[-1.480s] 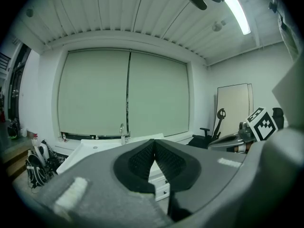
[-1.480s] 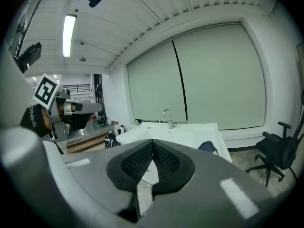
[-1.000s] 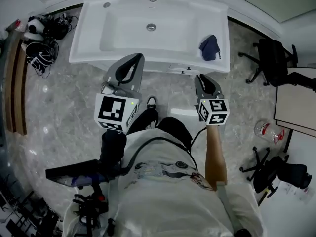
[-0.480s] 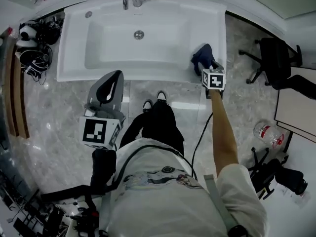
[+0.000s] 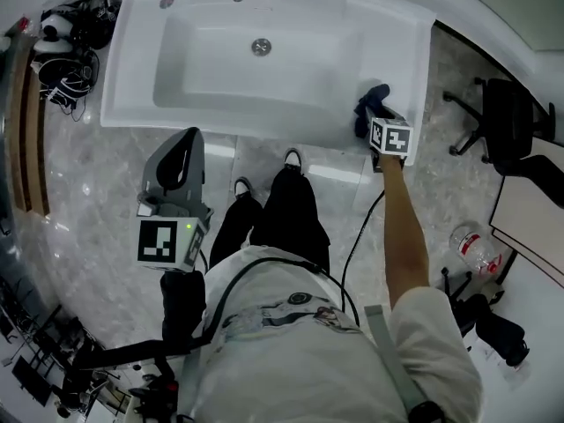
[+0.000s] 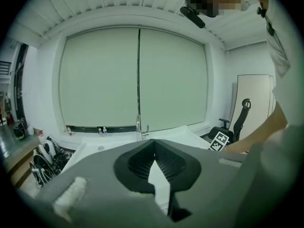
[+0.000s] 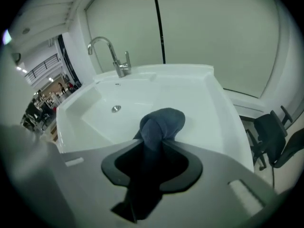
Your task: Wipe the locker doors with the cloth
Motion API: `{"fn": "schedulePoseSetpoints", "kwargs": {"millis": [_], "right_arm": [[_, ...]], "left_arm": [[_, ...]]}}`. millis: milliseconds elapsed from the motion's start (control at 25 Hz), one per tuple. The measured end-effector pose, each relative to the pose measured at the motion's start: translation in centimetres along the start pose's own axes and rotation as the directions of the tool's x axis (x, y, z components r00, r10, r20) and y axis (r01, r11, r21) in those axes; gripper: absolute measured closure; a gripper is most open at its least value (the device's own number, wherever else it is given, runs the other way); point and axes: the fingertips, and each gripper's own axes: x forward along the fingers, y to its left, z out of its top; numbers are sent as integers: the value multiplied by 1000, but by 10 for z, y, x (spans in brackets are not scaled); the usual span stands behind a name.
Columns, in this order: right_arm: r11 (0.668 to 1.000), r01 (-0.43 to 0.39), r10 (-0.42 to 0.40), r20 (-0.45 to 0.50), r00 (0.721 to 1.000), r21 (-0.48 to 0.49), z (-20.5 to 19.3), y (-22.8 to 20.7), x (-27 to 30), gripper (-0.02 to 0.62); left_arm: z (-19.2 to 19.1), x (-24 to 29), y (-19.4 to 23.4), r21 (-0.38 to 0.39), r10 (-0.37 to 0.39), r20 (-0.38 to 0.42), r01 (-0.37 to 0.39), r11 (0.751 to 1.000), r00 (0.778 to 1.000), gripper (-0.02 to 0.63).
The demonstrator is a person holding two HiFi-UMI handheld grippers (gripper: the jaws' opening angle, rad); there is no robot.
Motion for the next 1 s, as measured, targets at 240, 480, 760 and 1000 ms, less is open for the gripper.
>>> {"fn": "schedulePoseSetpoints", "kwargs": {"millis": [240, 480, 760, 1000], "right_arm": [[995, -94, 97, 266, 959, -22, 47, 98, -62, 492], [976, -172, 214, 414, 885, -136, 48, 253, -130, 489], [951, -221, 304, 521, 798, -217, 17, 477, -147, 489], [891, -239, 414, 478, 775, -385, -33, 594, -110, 488]], "left_arm": [[-20, -46, 42, -19, 38, 24, -37, 999, 999, 604], [-66, -120, 85, -42, 58, 68, -55, 998, 996, 604], [-153, -241, 200, 50, 69, 38, -71, 996, 997, 604], [-217, -296, 240, 12, 127, 40, -128, 992, 991, 604]]}}
